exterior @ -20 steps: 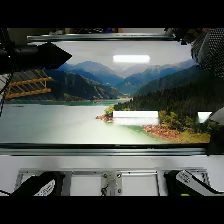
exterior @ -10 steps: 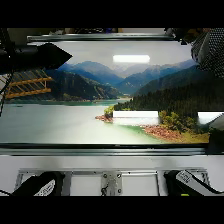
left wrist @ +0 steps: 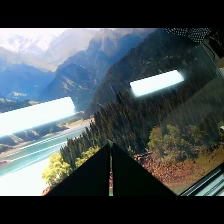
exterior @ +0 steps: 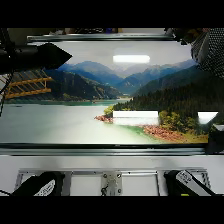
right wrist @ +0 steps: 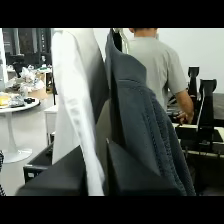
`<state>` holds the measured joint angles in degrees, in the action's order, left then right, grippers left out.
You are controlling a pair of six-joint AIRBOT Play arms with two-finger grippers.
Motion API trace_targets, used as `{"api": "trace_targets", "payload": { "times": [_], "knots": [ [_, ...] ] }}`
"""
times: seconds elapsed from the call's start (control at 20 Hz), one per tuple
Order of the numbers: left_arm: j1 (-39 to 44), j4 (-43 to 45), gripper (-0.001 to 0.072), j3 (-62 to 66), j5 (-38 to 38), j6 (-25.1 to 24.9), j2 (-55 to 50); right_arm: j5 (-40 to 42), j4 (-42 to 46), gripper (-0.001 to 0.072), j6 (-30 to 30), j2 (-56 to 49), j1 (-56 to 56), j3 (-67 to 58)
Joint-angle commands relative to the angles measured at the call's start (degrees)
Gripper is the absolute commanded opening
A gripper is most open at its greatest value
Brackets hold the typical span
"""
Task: Fold the clothes and pants, and hang the long-sleeved shirts on hangers.
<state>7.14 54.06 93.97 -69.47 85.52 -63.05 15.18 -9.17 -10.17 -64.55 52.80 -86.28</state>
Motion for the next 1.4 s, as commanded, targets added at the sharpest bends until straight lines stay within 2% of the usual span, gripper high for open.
{"api": "trace_targets", "payload": {
  "times": [0.0, 0.05, 0.15, 0.25, 0.3, 0.4, 0.6, 0.7, 0.75, 0.95, 1.05, 1.1, 1.2, 1.35],
  "knots": [
    [0.02, 0.02, 0.0007, 0.0, 0.02, -0.02, 0.04, -3.69, 2.54, 0.0392, -0.39, 1.68, -0.09, 0.2],
    [0.02, 0.02, 0.0007, 0.0, 0.02, -0.02, 0.04, -3.67, 2.49, 0.0426, -0.37, 2.62, -0.11, 0.2],
    [0.02, 0.02, 0.0007, 0.0, 0.02, -0.04, 0.04, -4.11, 2.49, 0.0426, -0.37, 5.29, -0.2, 0.2],
    [0.02, 0.02, 0.0008, 0.0, 0.02, -0.04, 0.04, -9.2, 2.49, 0.0425, -0.35, 8.87, -0.2, 0.2],
    [0.02, 0.02, 0.0007, 0.0, 0.02, -0.04, 0.04, -14.64, 2.47, 0.0424, 0.17, 10.82, -0.2, 0.2],
    [0.02, 0.0, 0.0007, 0.0, -0.04, -0.04, 0.04, -28.81, 2.47, 0.0409, 5.33, 13.68, -0.2, 0.2],
    [0.02, 1.44, 0.0007, 0.0, -3.56, -0.02, 0.07, -65.05, 2.75, 0.0409, 23.08, 13.09, -0.61, 0.22],
    [0.02, 4.07, 0.0006, -0.07, -3.72, 0.0, 0.17, -80.19, 5.31, 0.0407, 26.77, 10.75, -3.74, 0.22],
    [0.02, 5.05, 0.0007, -0.81, -2.82, 0.02, 0.59, -85.18, 8.83, 0.0406, 27.71, 9.68, -7.13, 0.22],
    [1.86, 6.08, 0.0006, -14.36, 7.3, -0.02, 6.71, -85.7, 29.18, 0.0406, 30.8, 8.7, -30.91, 2.49],
    [4.31, 6.16, 0.0006, -21.42, 12.79, -0.07, 9.35, -85.53, 32.26, 0.0403, 31.67, 8.04, -43.39, 6.69],
    [5.64, 6.38, 0.0006, -23.65, 14.51, -0.52, 9.97, -85.53, 33.22, 0.0371, 31.67, 7.23, -49.03, 9.38],
    [8.48, 6.36, 0.0006, -26.45, 15.93, -3.15, 10.05, -85.5, 36.28, 0.0242, 31.69, 5.27, -57.16, 14.71],
    [12.13, 6.4, 0.0006, -28.96, 16.11, -5.38, 9.97, -85.5, 36.37, 0.0232, 31.69, 2.75, -64.3, 20.9]
  ]
}}
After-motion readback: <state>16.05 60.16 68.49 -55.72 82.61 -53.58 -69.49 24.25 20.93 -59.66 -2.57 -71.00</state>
